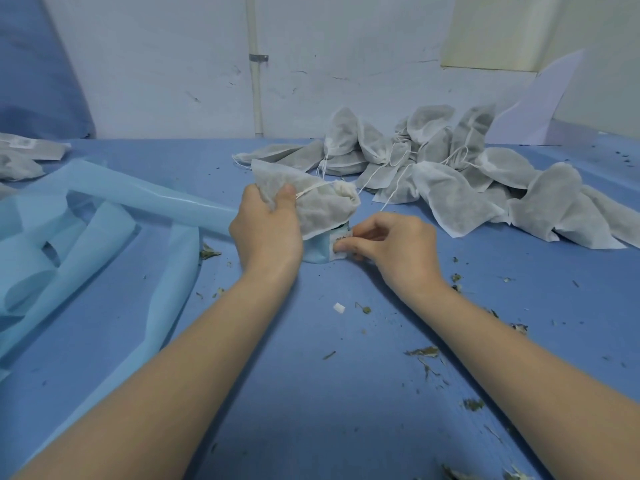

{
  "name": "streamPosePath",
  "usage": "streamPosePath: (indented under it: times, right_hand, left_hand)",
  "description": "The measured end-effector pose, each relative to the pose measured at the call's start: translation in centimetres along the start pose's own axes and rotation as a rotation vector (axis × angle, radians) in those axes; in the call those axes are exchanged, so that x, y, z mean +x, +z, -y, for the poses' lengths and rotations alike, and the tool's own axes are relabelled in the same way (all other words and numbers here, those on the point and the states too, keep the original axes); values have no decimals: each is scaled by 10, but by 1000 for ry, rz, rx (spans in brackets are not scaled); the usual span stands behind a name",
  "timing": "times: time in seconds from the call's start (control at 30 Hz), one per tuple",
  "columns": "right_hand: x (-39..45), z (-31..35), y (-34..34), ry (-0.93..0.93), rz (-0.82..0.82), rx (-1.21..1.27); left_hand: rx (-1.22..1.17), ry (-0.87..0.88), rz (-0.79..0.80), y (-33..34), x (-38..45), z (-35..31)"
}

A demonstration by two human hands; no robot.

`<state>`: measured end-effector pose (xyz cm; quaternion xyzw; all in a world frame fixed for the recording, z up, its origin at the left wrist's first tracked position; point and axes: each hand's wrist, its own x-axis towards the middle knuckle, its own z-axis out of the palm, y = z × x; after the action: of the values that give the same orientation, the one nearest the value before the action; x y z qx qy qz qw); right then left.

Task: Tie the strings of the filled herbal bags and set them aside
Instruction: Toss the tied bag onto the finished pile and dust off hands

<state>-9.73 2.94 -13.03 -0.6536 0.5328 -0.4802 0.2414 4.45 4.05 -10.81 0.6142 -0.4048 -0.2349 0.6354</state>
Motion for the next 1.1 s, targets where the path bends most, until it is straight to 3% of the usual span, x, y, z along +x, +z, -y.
streamPosePath:
  times: [0.7, 0.83, 1.03, 1.1]
  right_hand:
    - [-4, 2, 7, 27, -46, -94]
    - [-8, 5, 7, -57, 33, -126]
    - [-16, 10, -2, -97, 286, -195]
    - [-18, 15, -10, -101, 287, -204]
  left_hand:
    - [30, 39, -71, 7, -14, -5]
    - [23, 33, -75, 9, -11, -5]
    - [11, 39, -56, 8, -8, -3]
    - [-14, 72, -32, 7, -9, -2]
